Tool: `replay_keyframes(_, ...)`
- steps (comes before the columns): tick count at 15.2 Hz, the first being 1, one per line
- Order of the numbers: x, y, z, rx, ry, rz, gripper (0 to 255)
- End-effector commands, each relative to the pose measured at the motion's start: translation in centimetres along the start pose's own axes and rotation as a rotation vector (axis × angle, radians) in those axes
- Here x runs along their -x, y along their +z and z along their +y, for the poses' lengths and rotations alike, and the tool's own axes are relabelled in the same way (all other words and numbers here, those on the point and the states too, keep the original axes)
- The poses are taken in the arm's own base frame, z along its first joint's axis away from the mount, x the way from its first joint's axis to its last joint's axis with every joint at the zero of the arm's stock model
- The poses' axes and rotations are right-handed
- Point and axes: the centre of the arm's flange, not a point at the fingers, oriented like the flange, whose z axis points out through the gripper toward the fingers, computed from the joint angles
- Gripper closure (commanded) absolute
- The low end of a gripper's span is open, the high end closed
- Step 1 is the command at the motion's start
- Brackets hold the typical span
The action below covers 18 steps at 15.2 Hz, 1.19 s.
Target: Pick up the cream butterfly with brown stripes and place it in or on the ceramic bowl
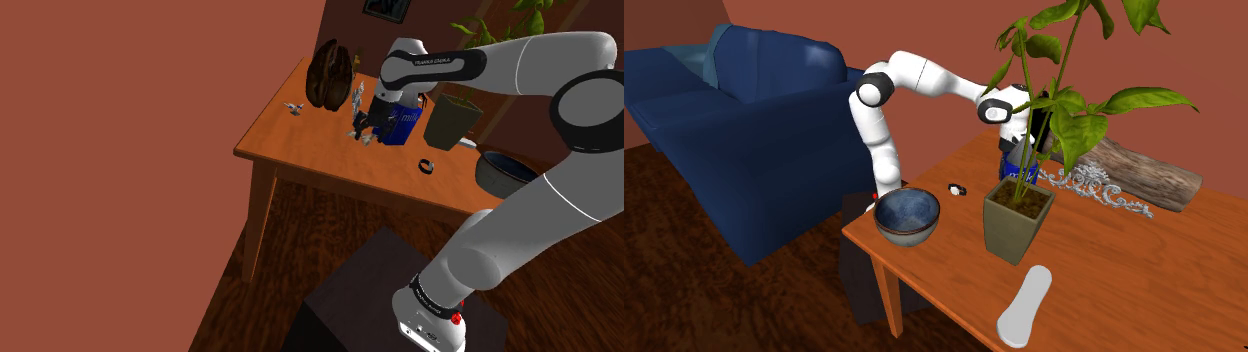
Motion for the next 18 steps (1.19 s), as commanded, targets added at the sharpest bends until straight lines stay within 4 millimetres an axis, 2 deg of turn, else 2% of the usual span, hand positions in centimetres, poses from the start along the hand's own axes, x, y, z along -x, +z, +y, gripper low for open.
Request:
replay_keyframes(1,-0.1,0.2,0.2,0.002,0.004,-0.003,0)
replay_keyframes(3,-0.1,0.2,0.2,0.002,0.004,-0.003,0)
replay_keyframes(4,0.0,0.2,0.1,0.002,0.004,-0.003,255)
replay_keyframes(13,-0.1,0.2,0.2,0.002,0.004,-0.003,255)
replay_keyframes(18,0.0,-2.5,0.2,0.002,0.004,-0.003,255)
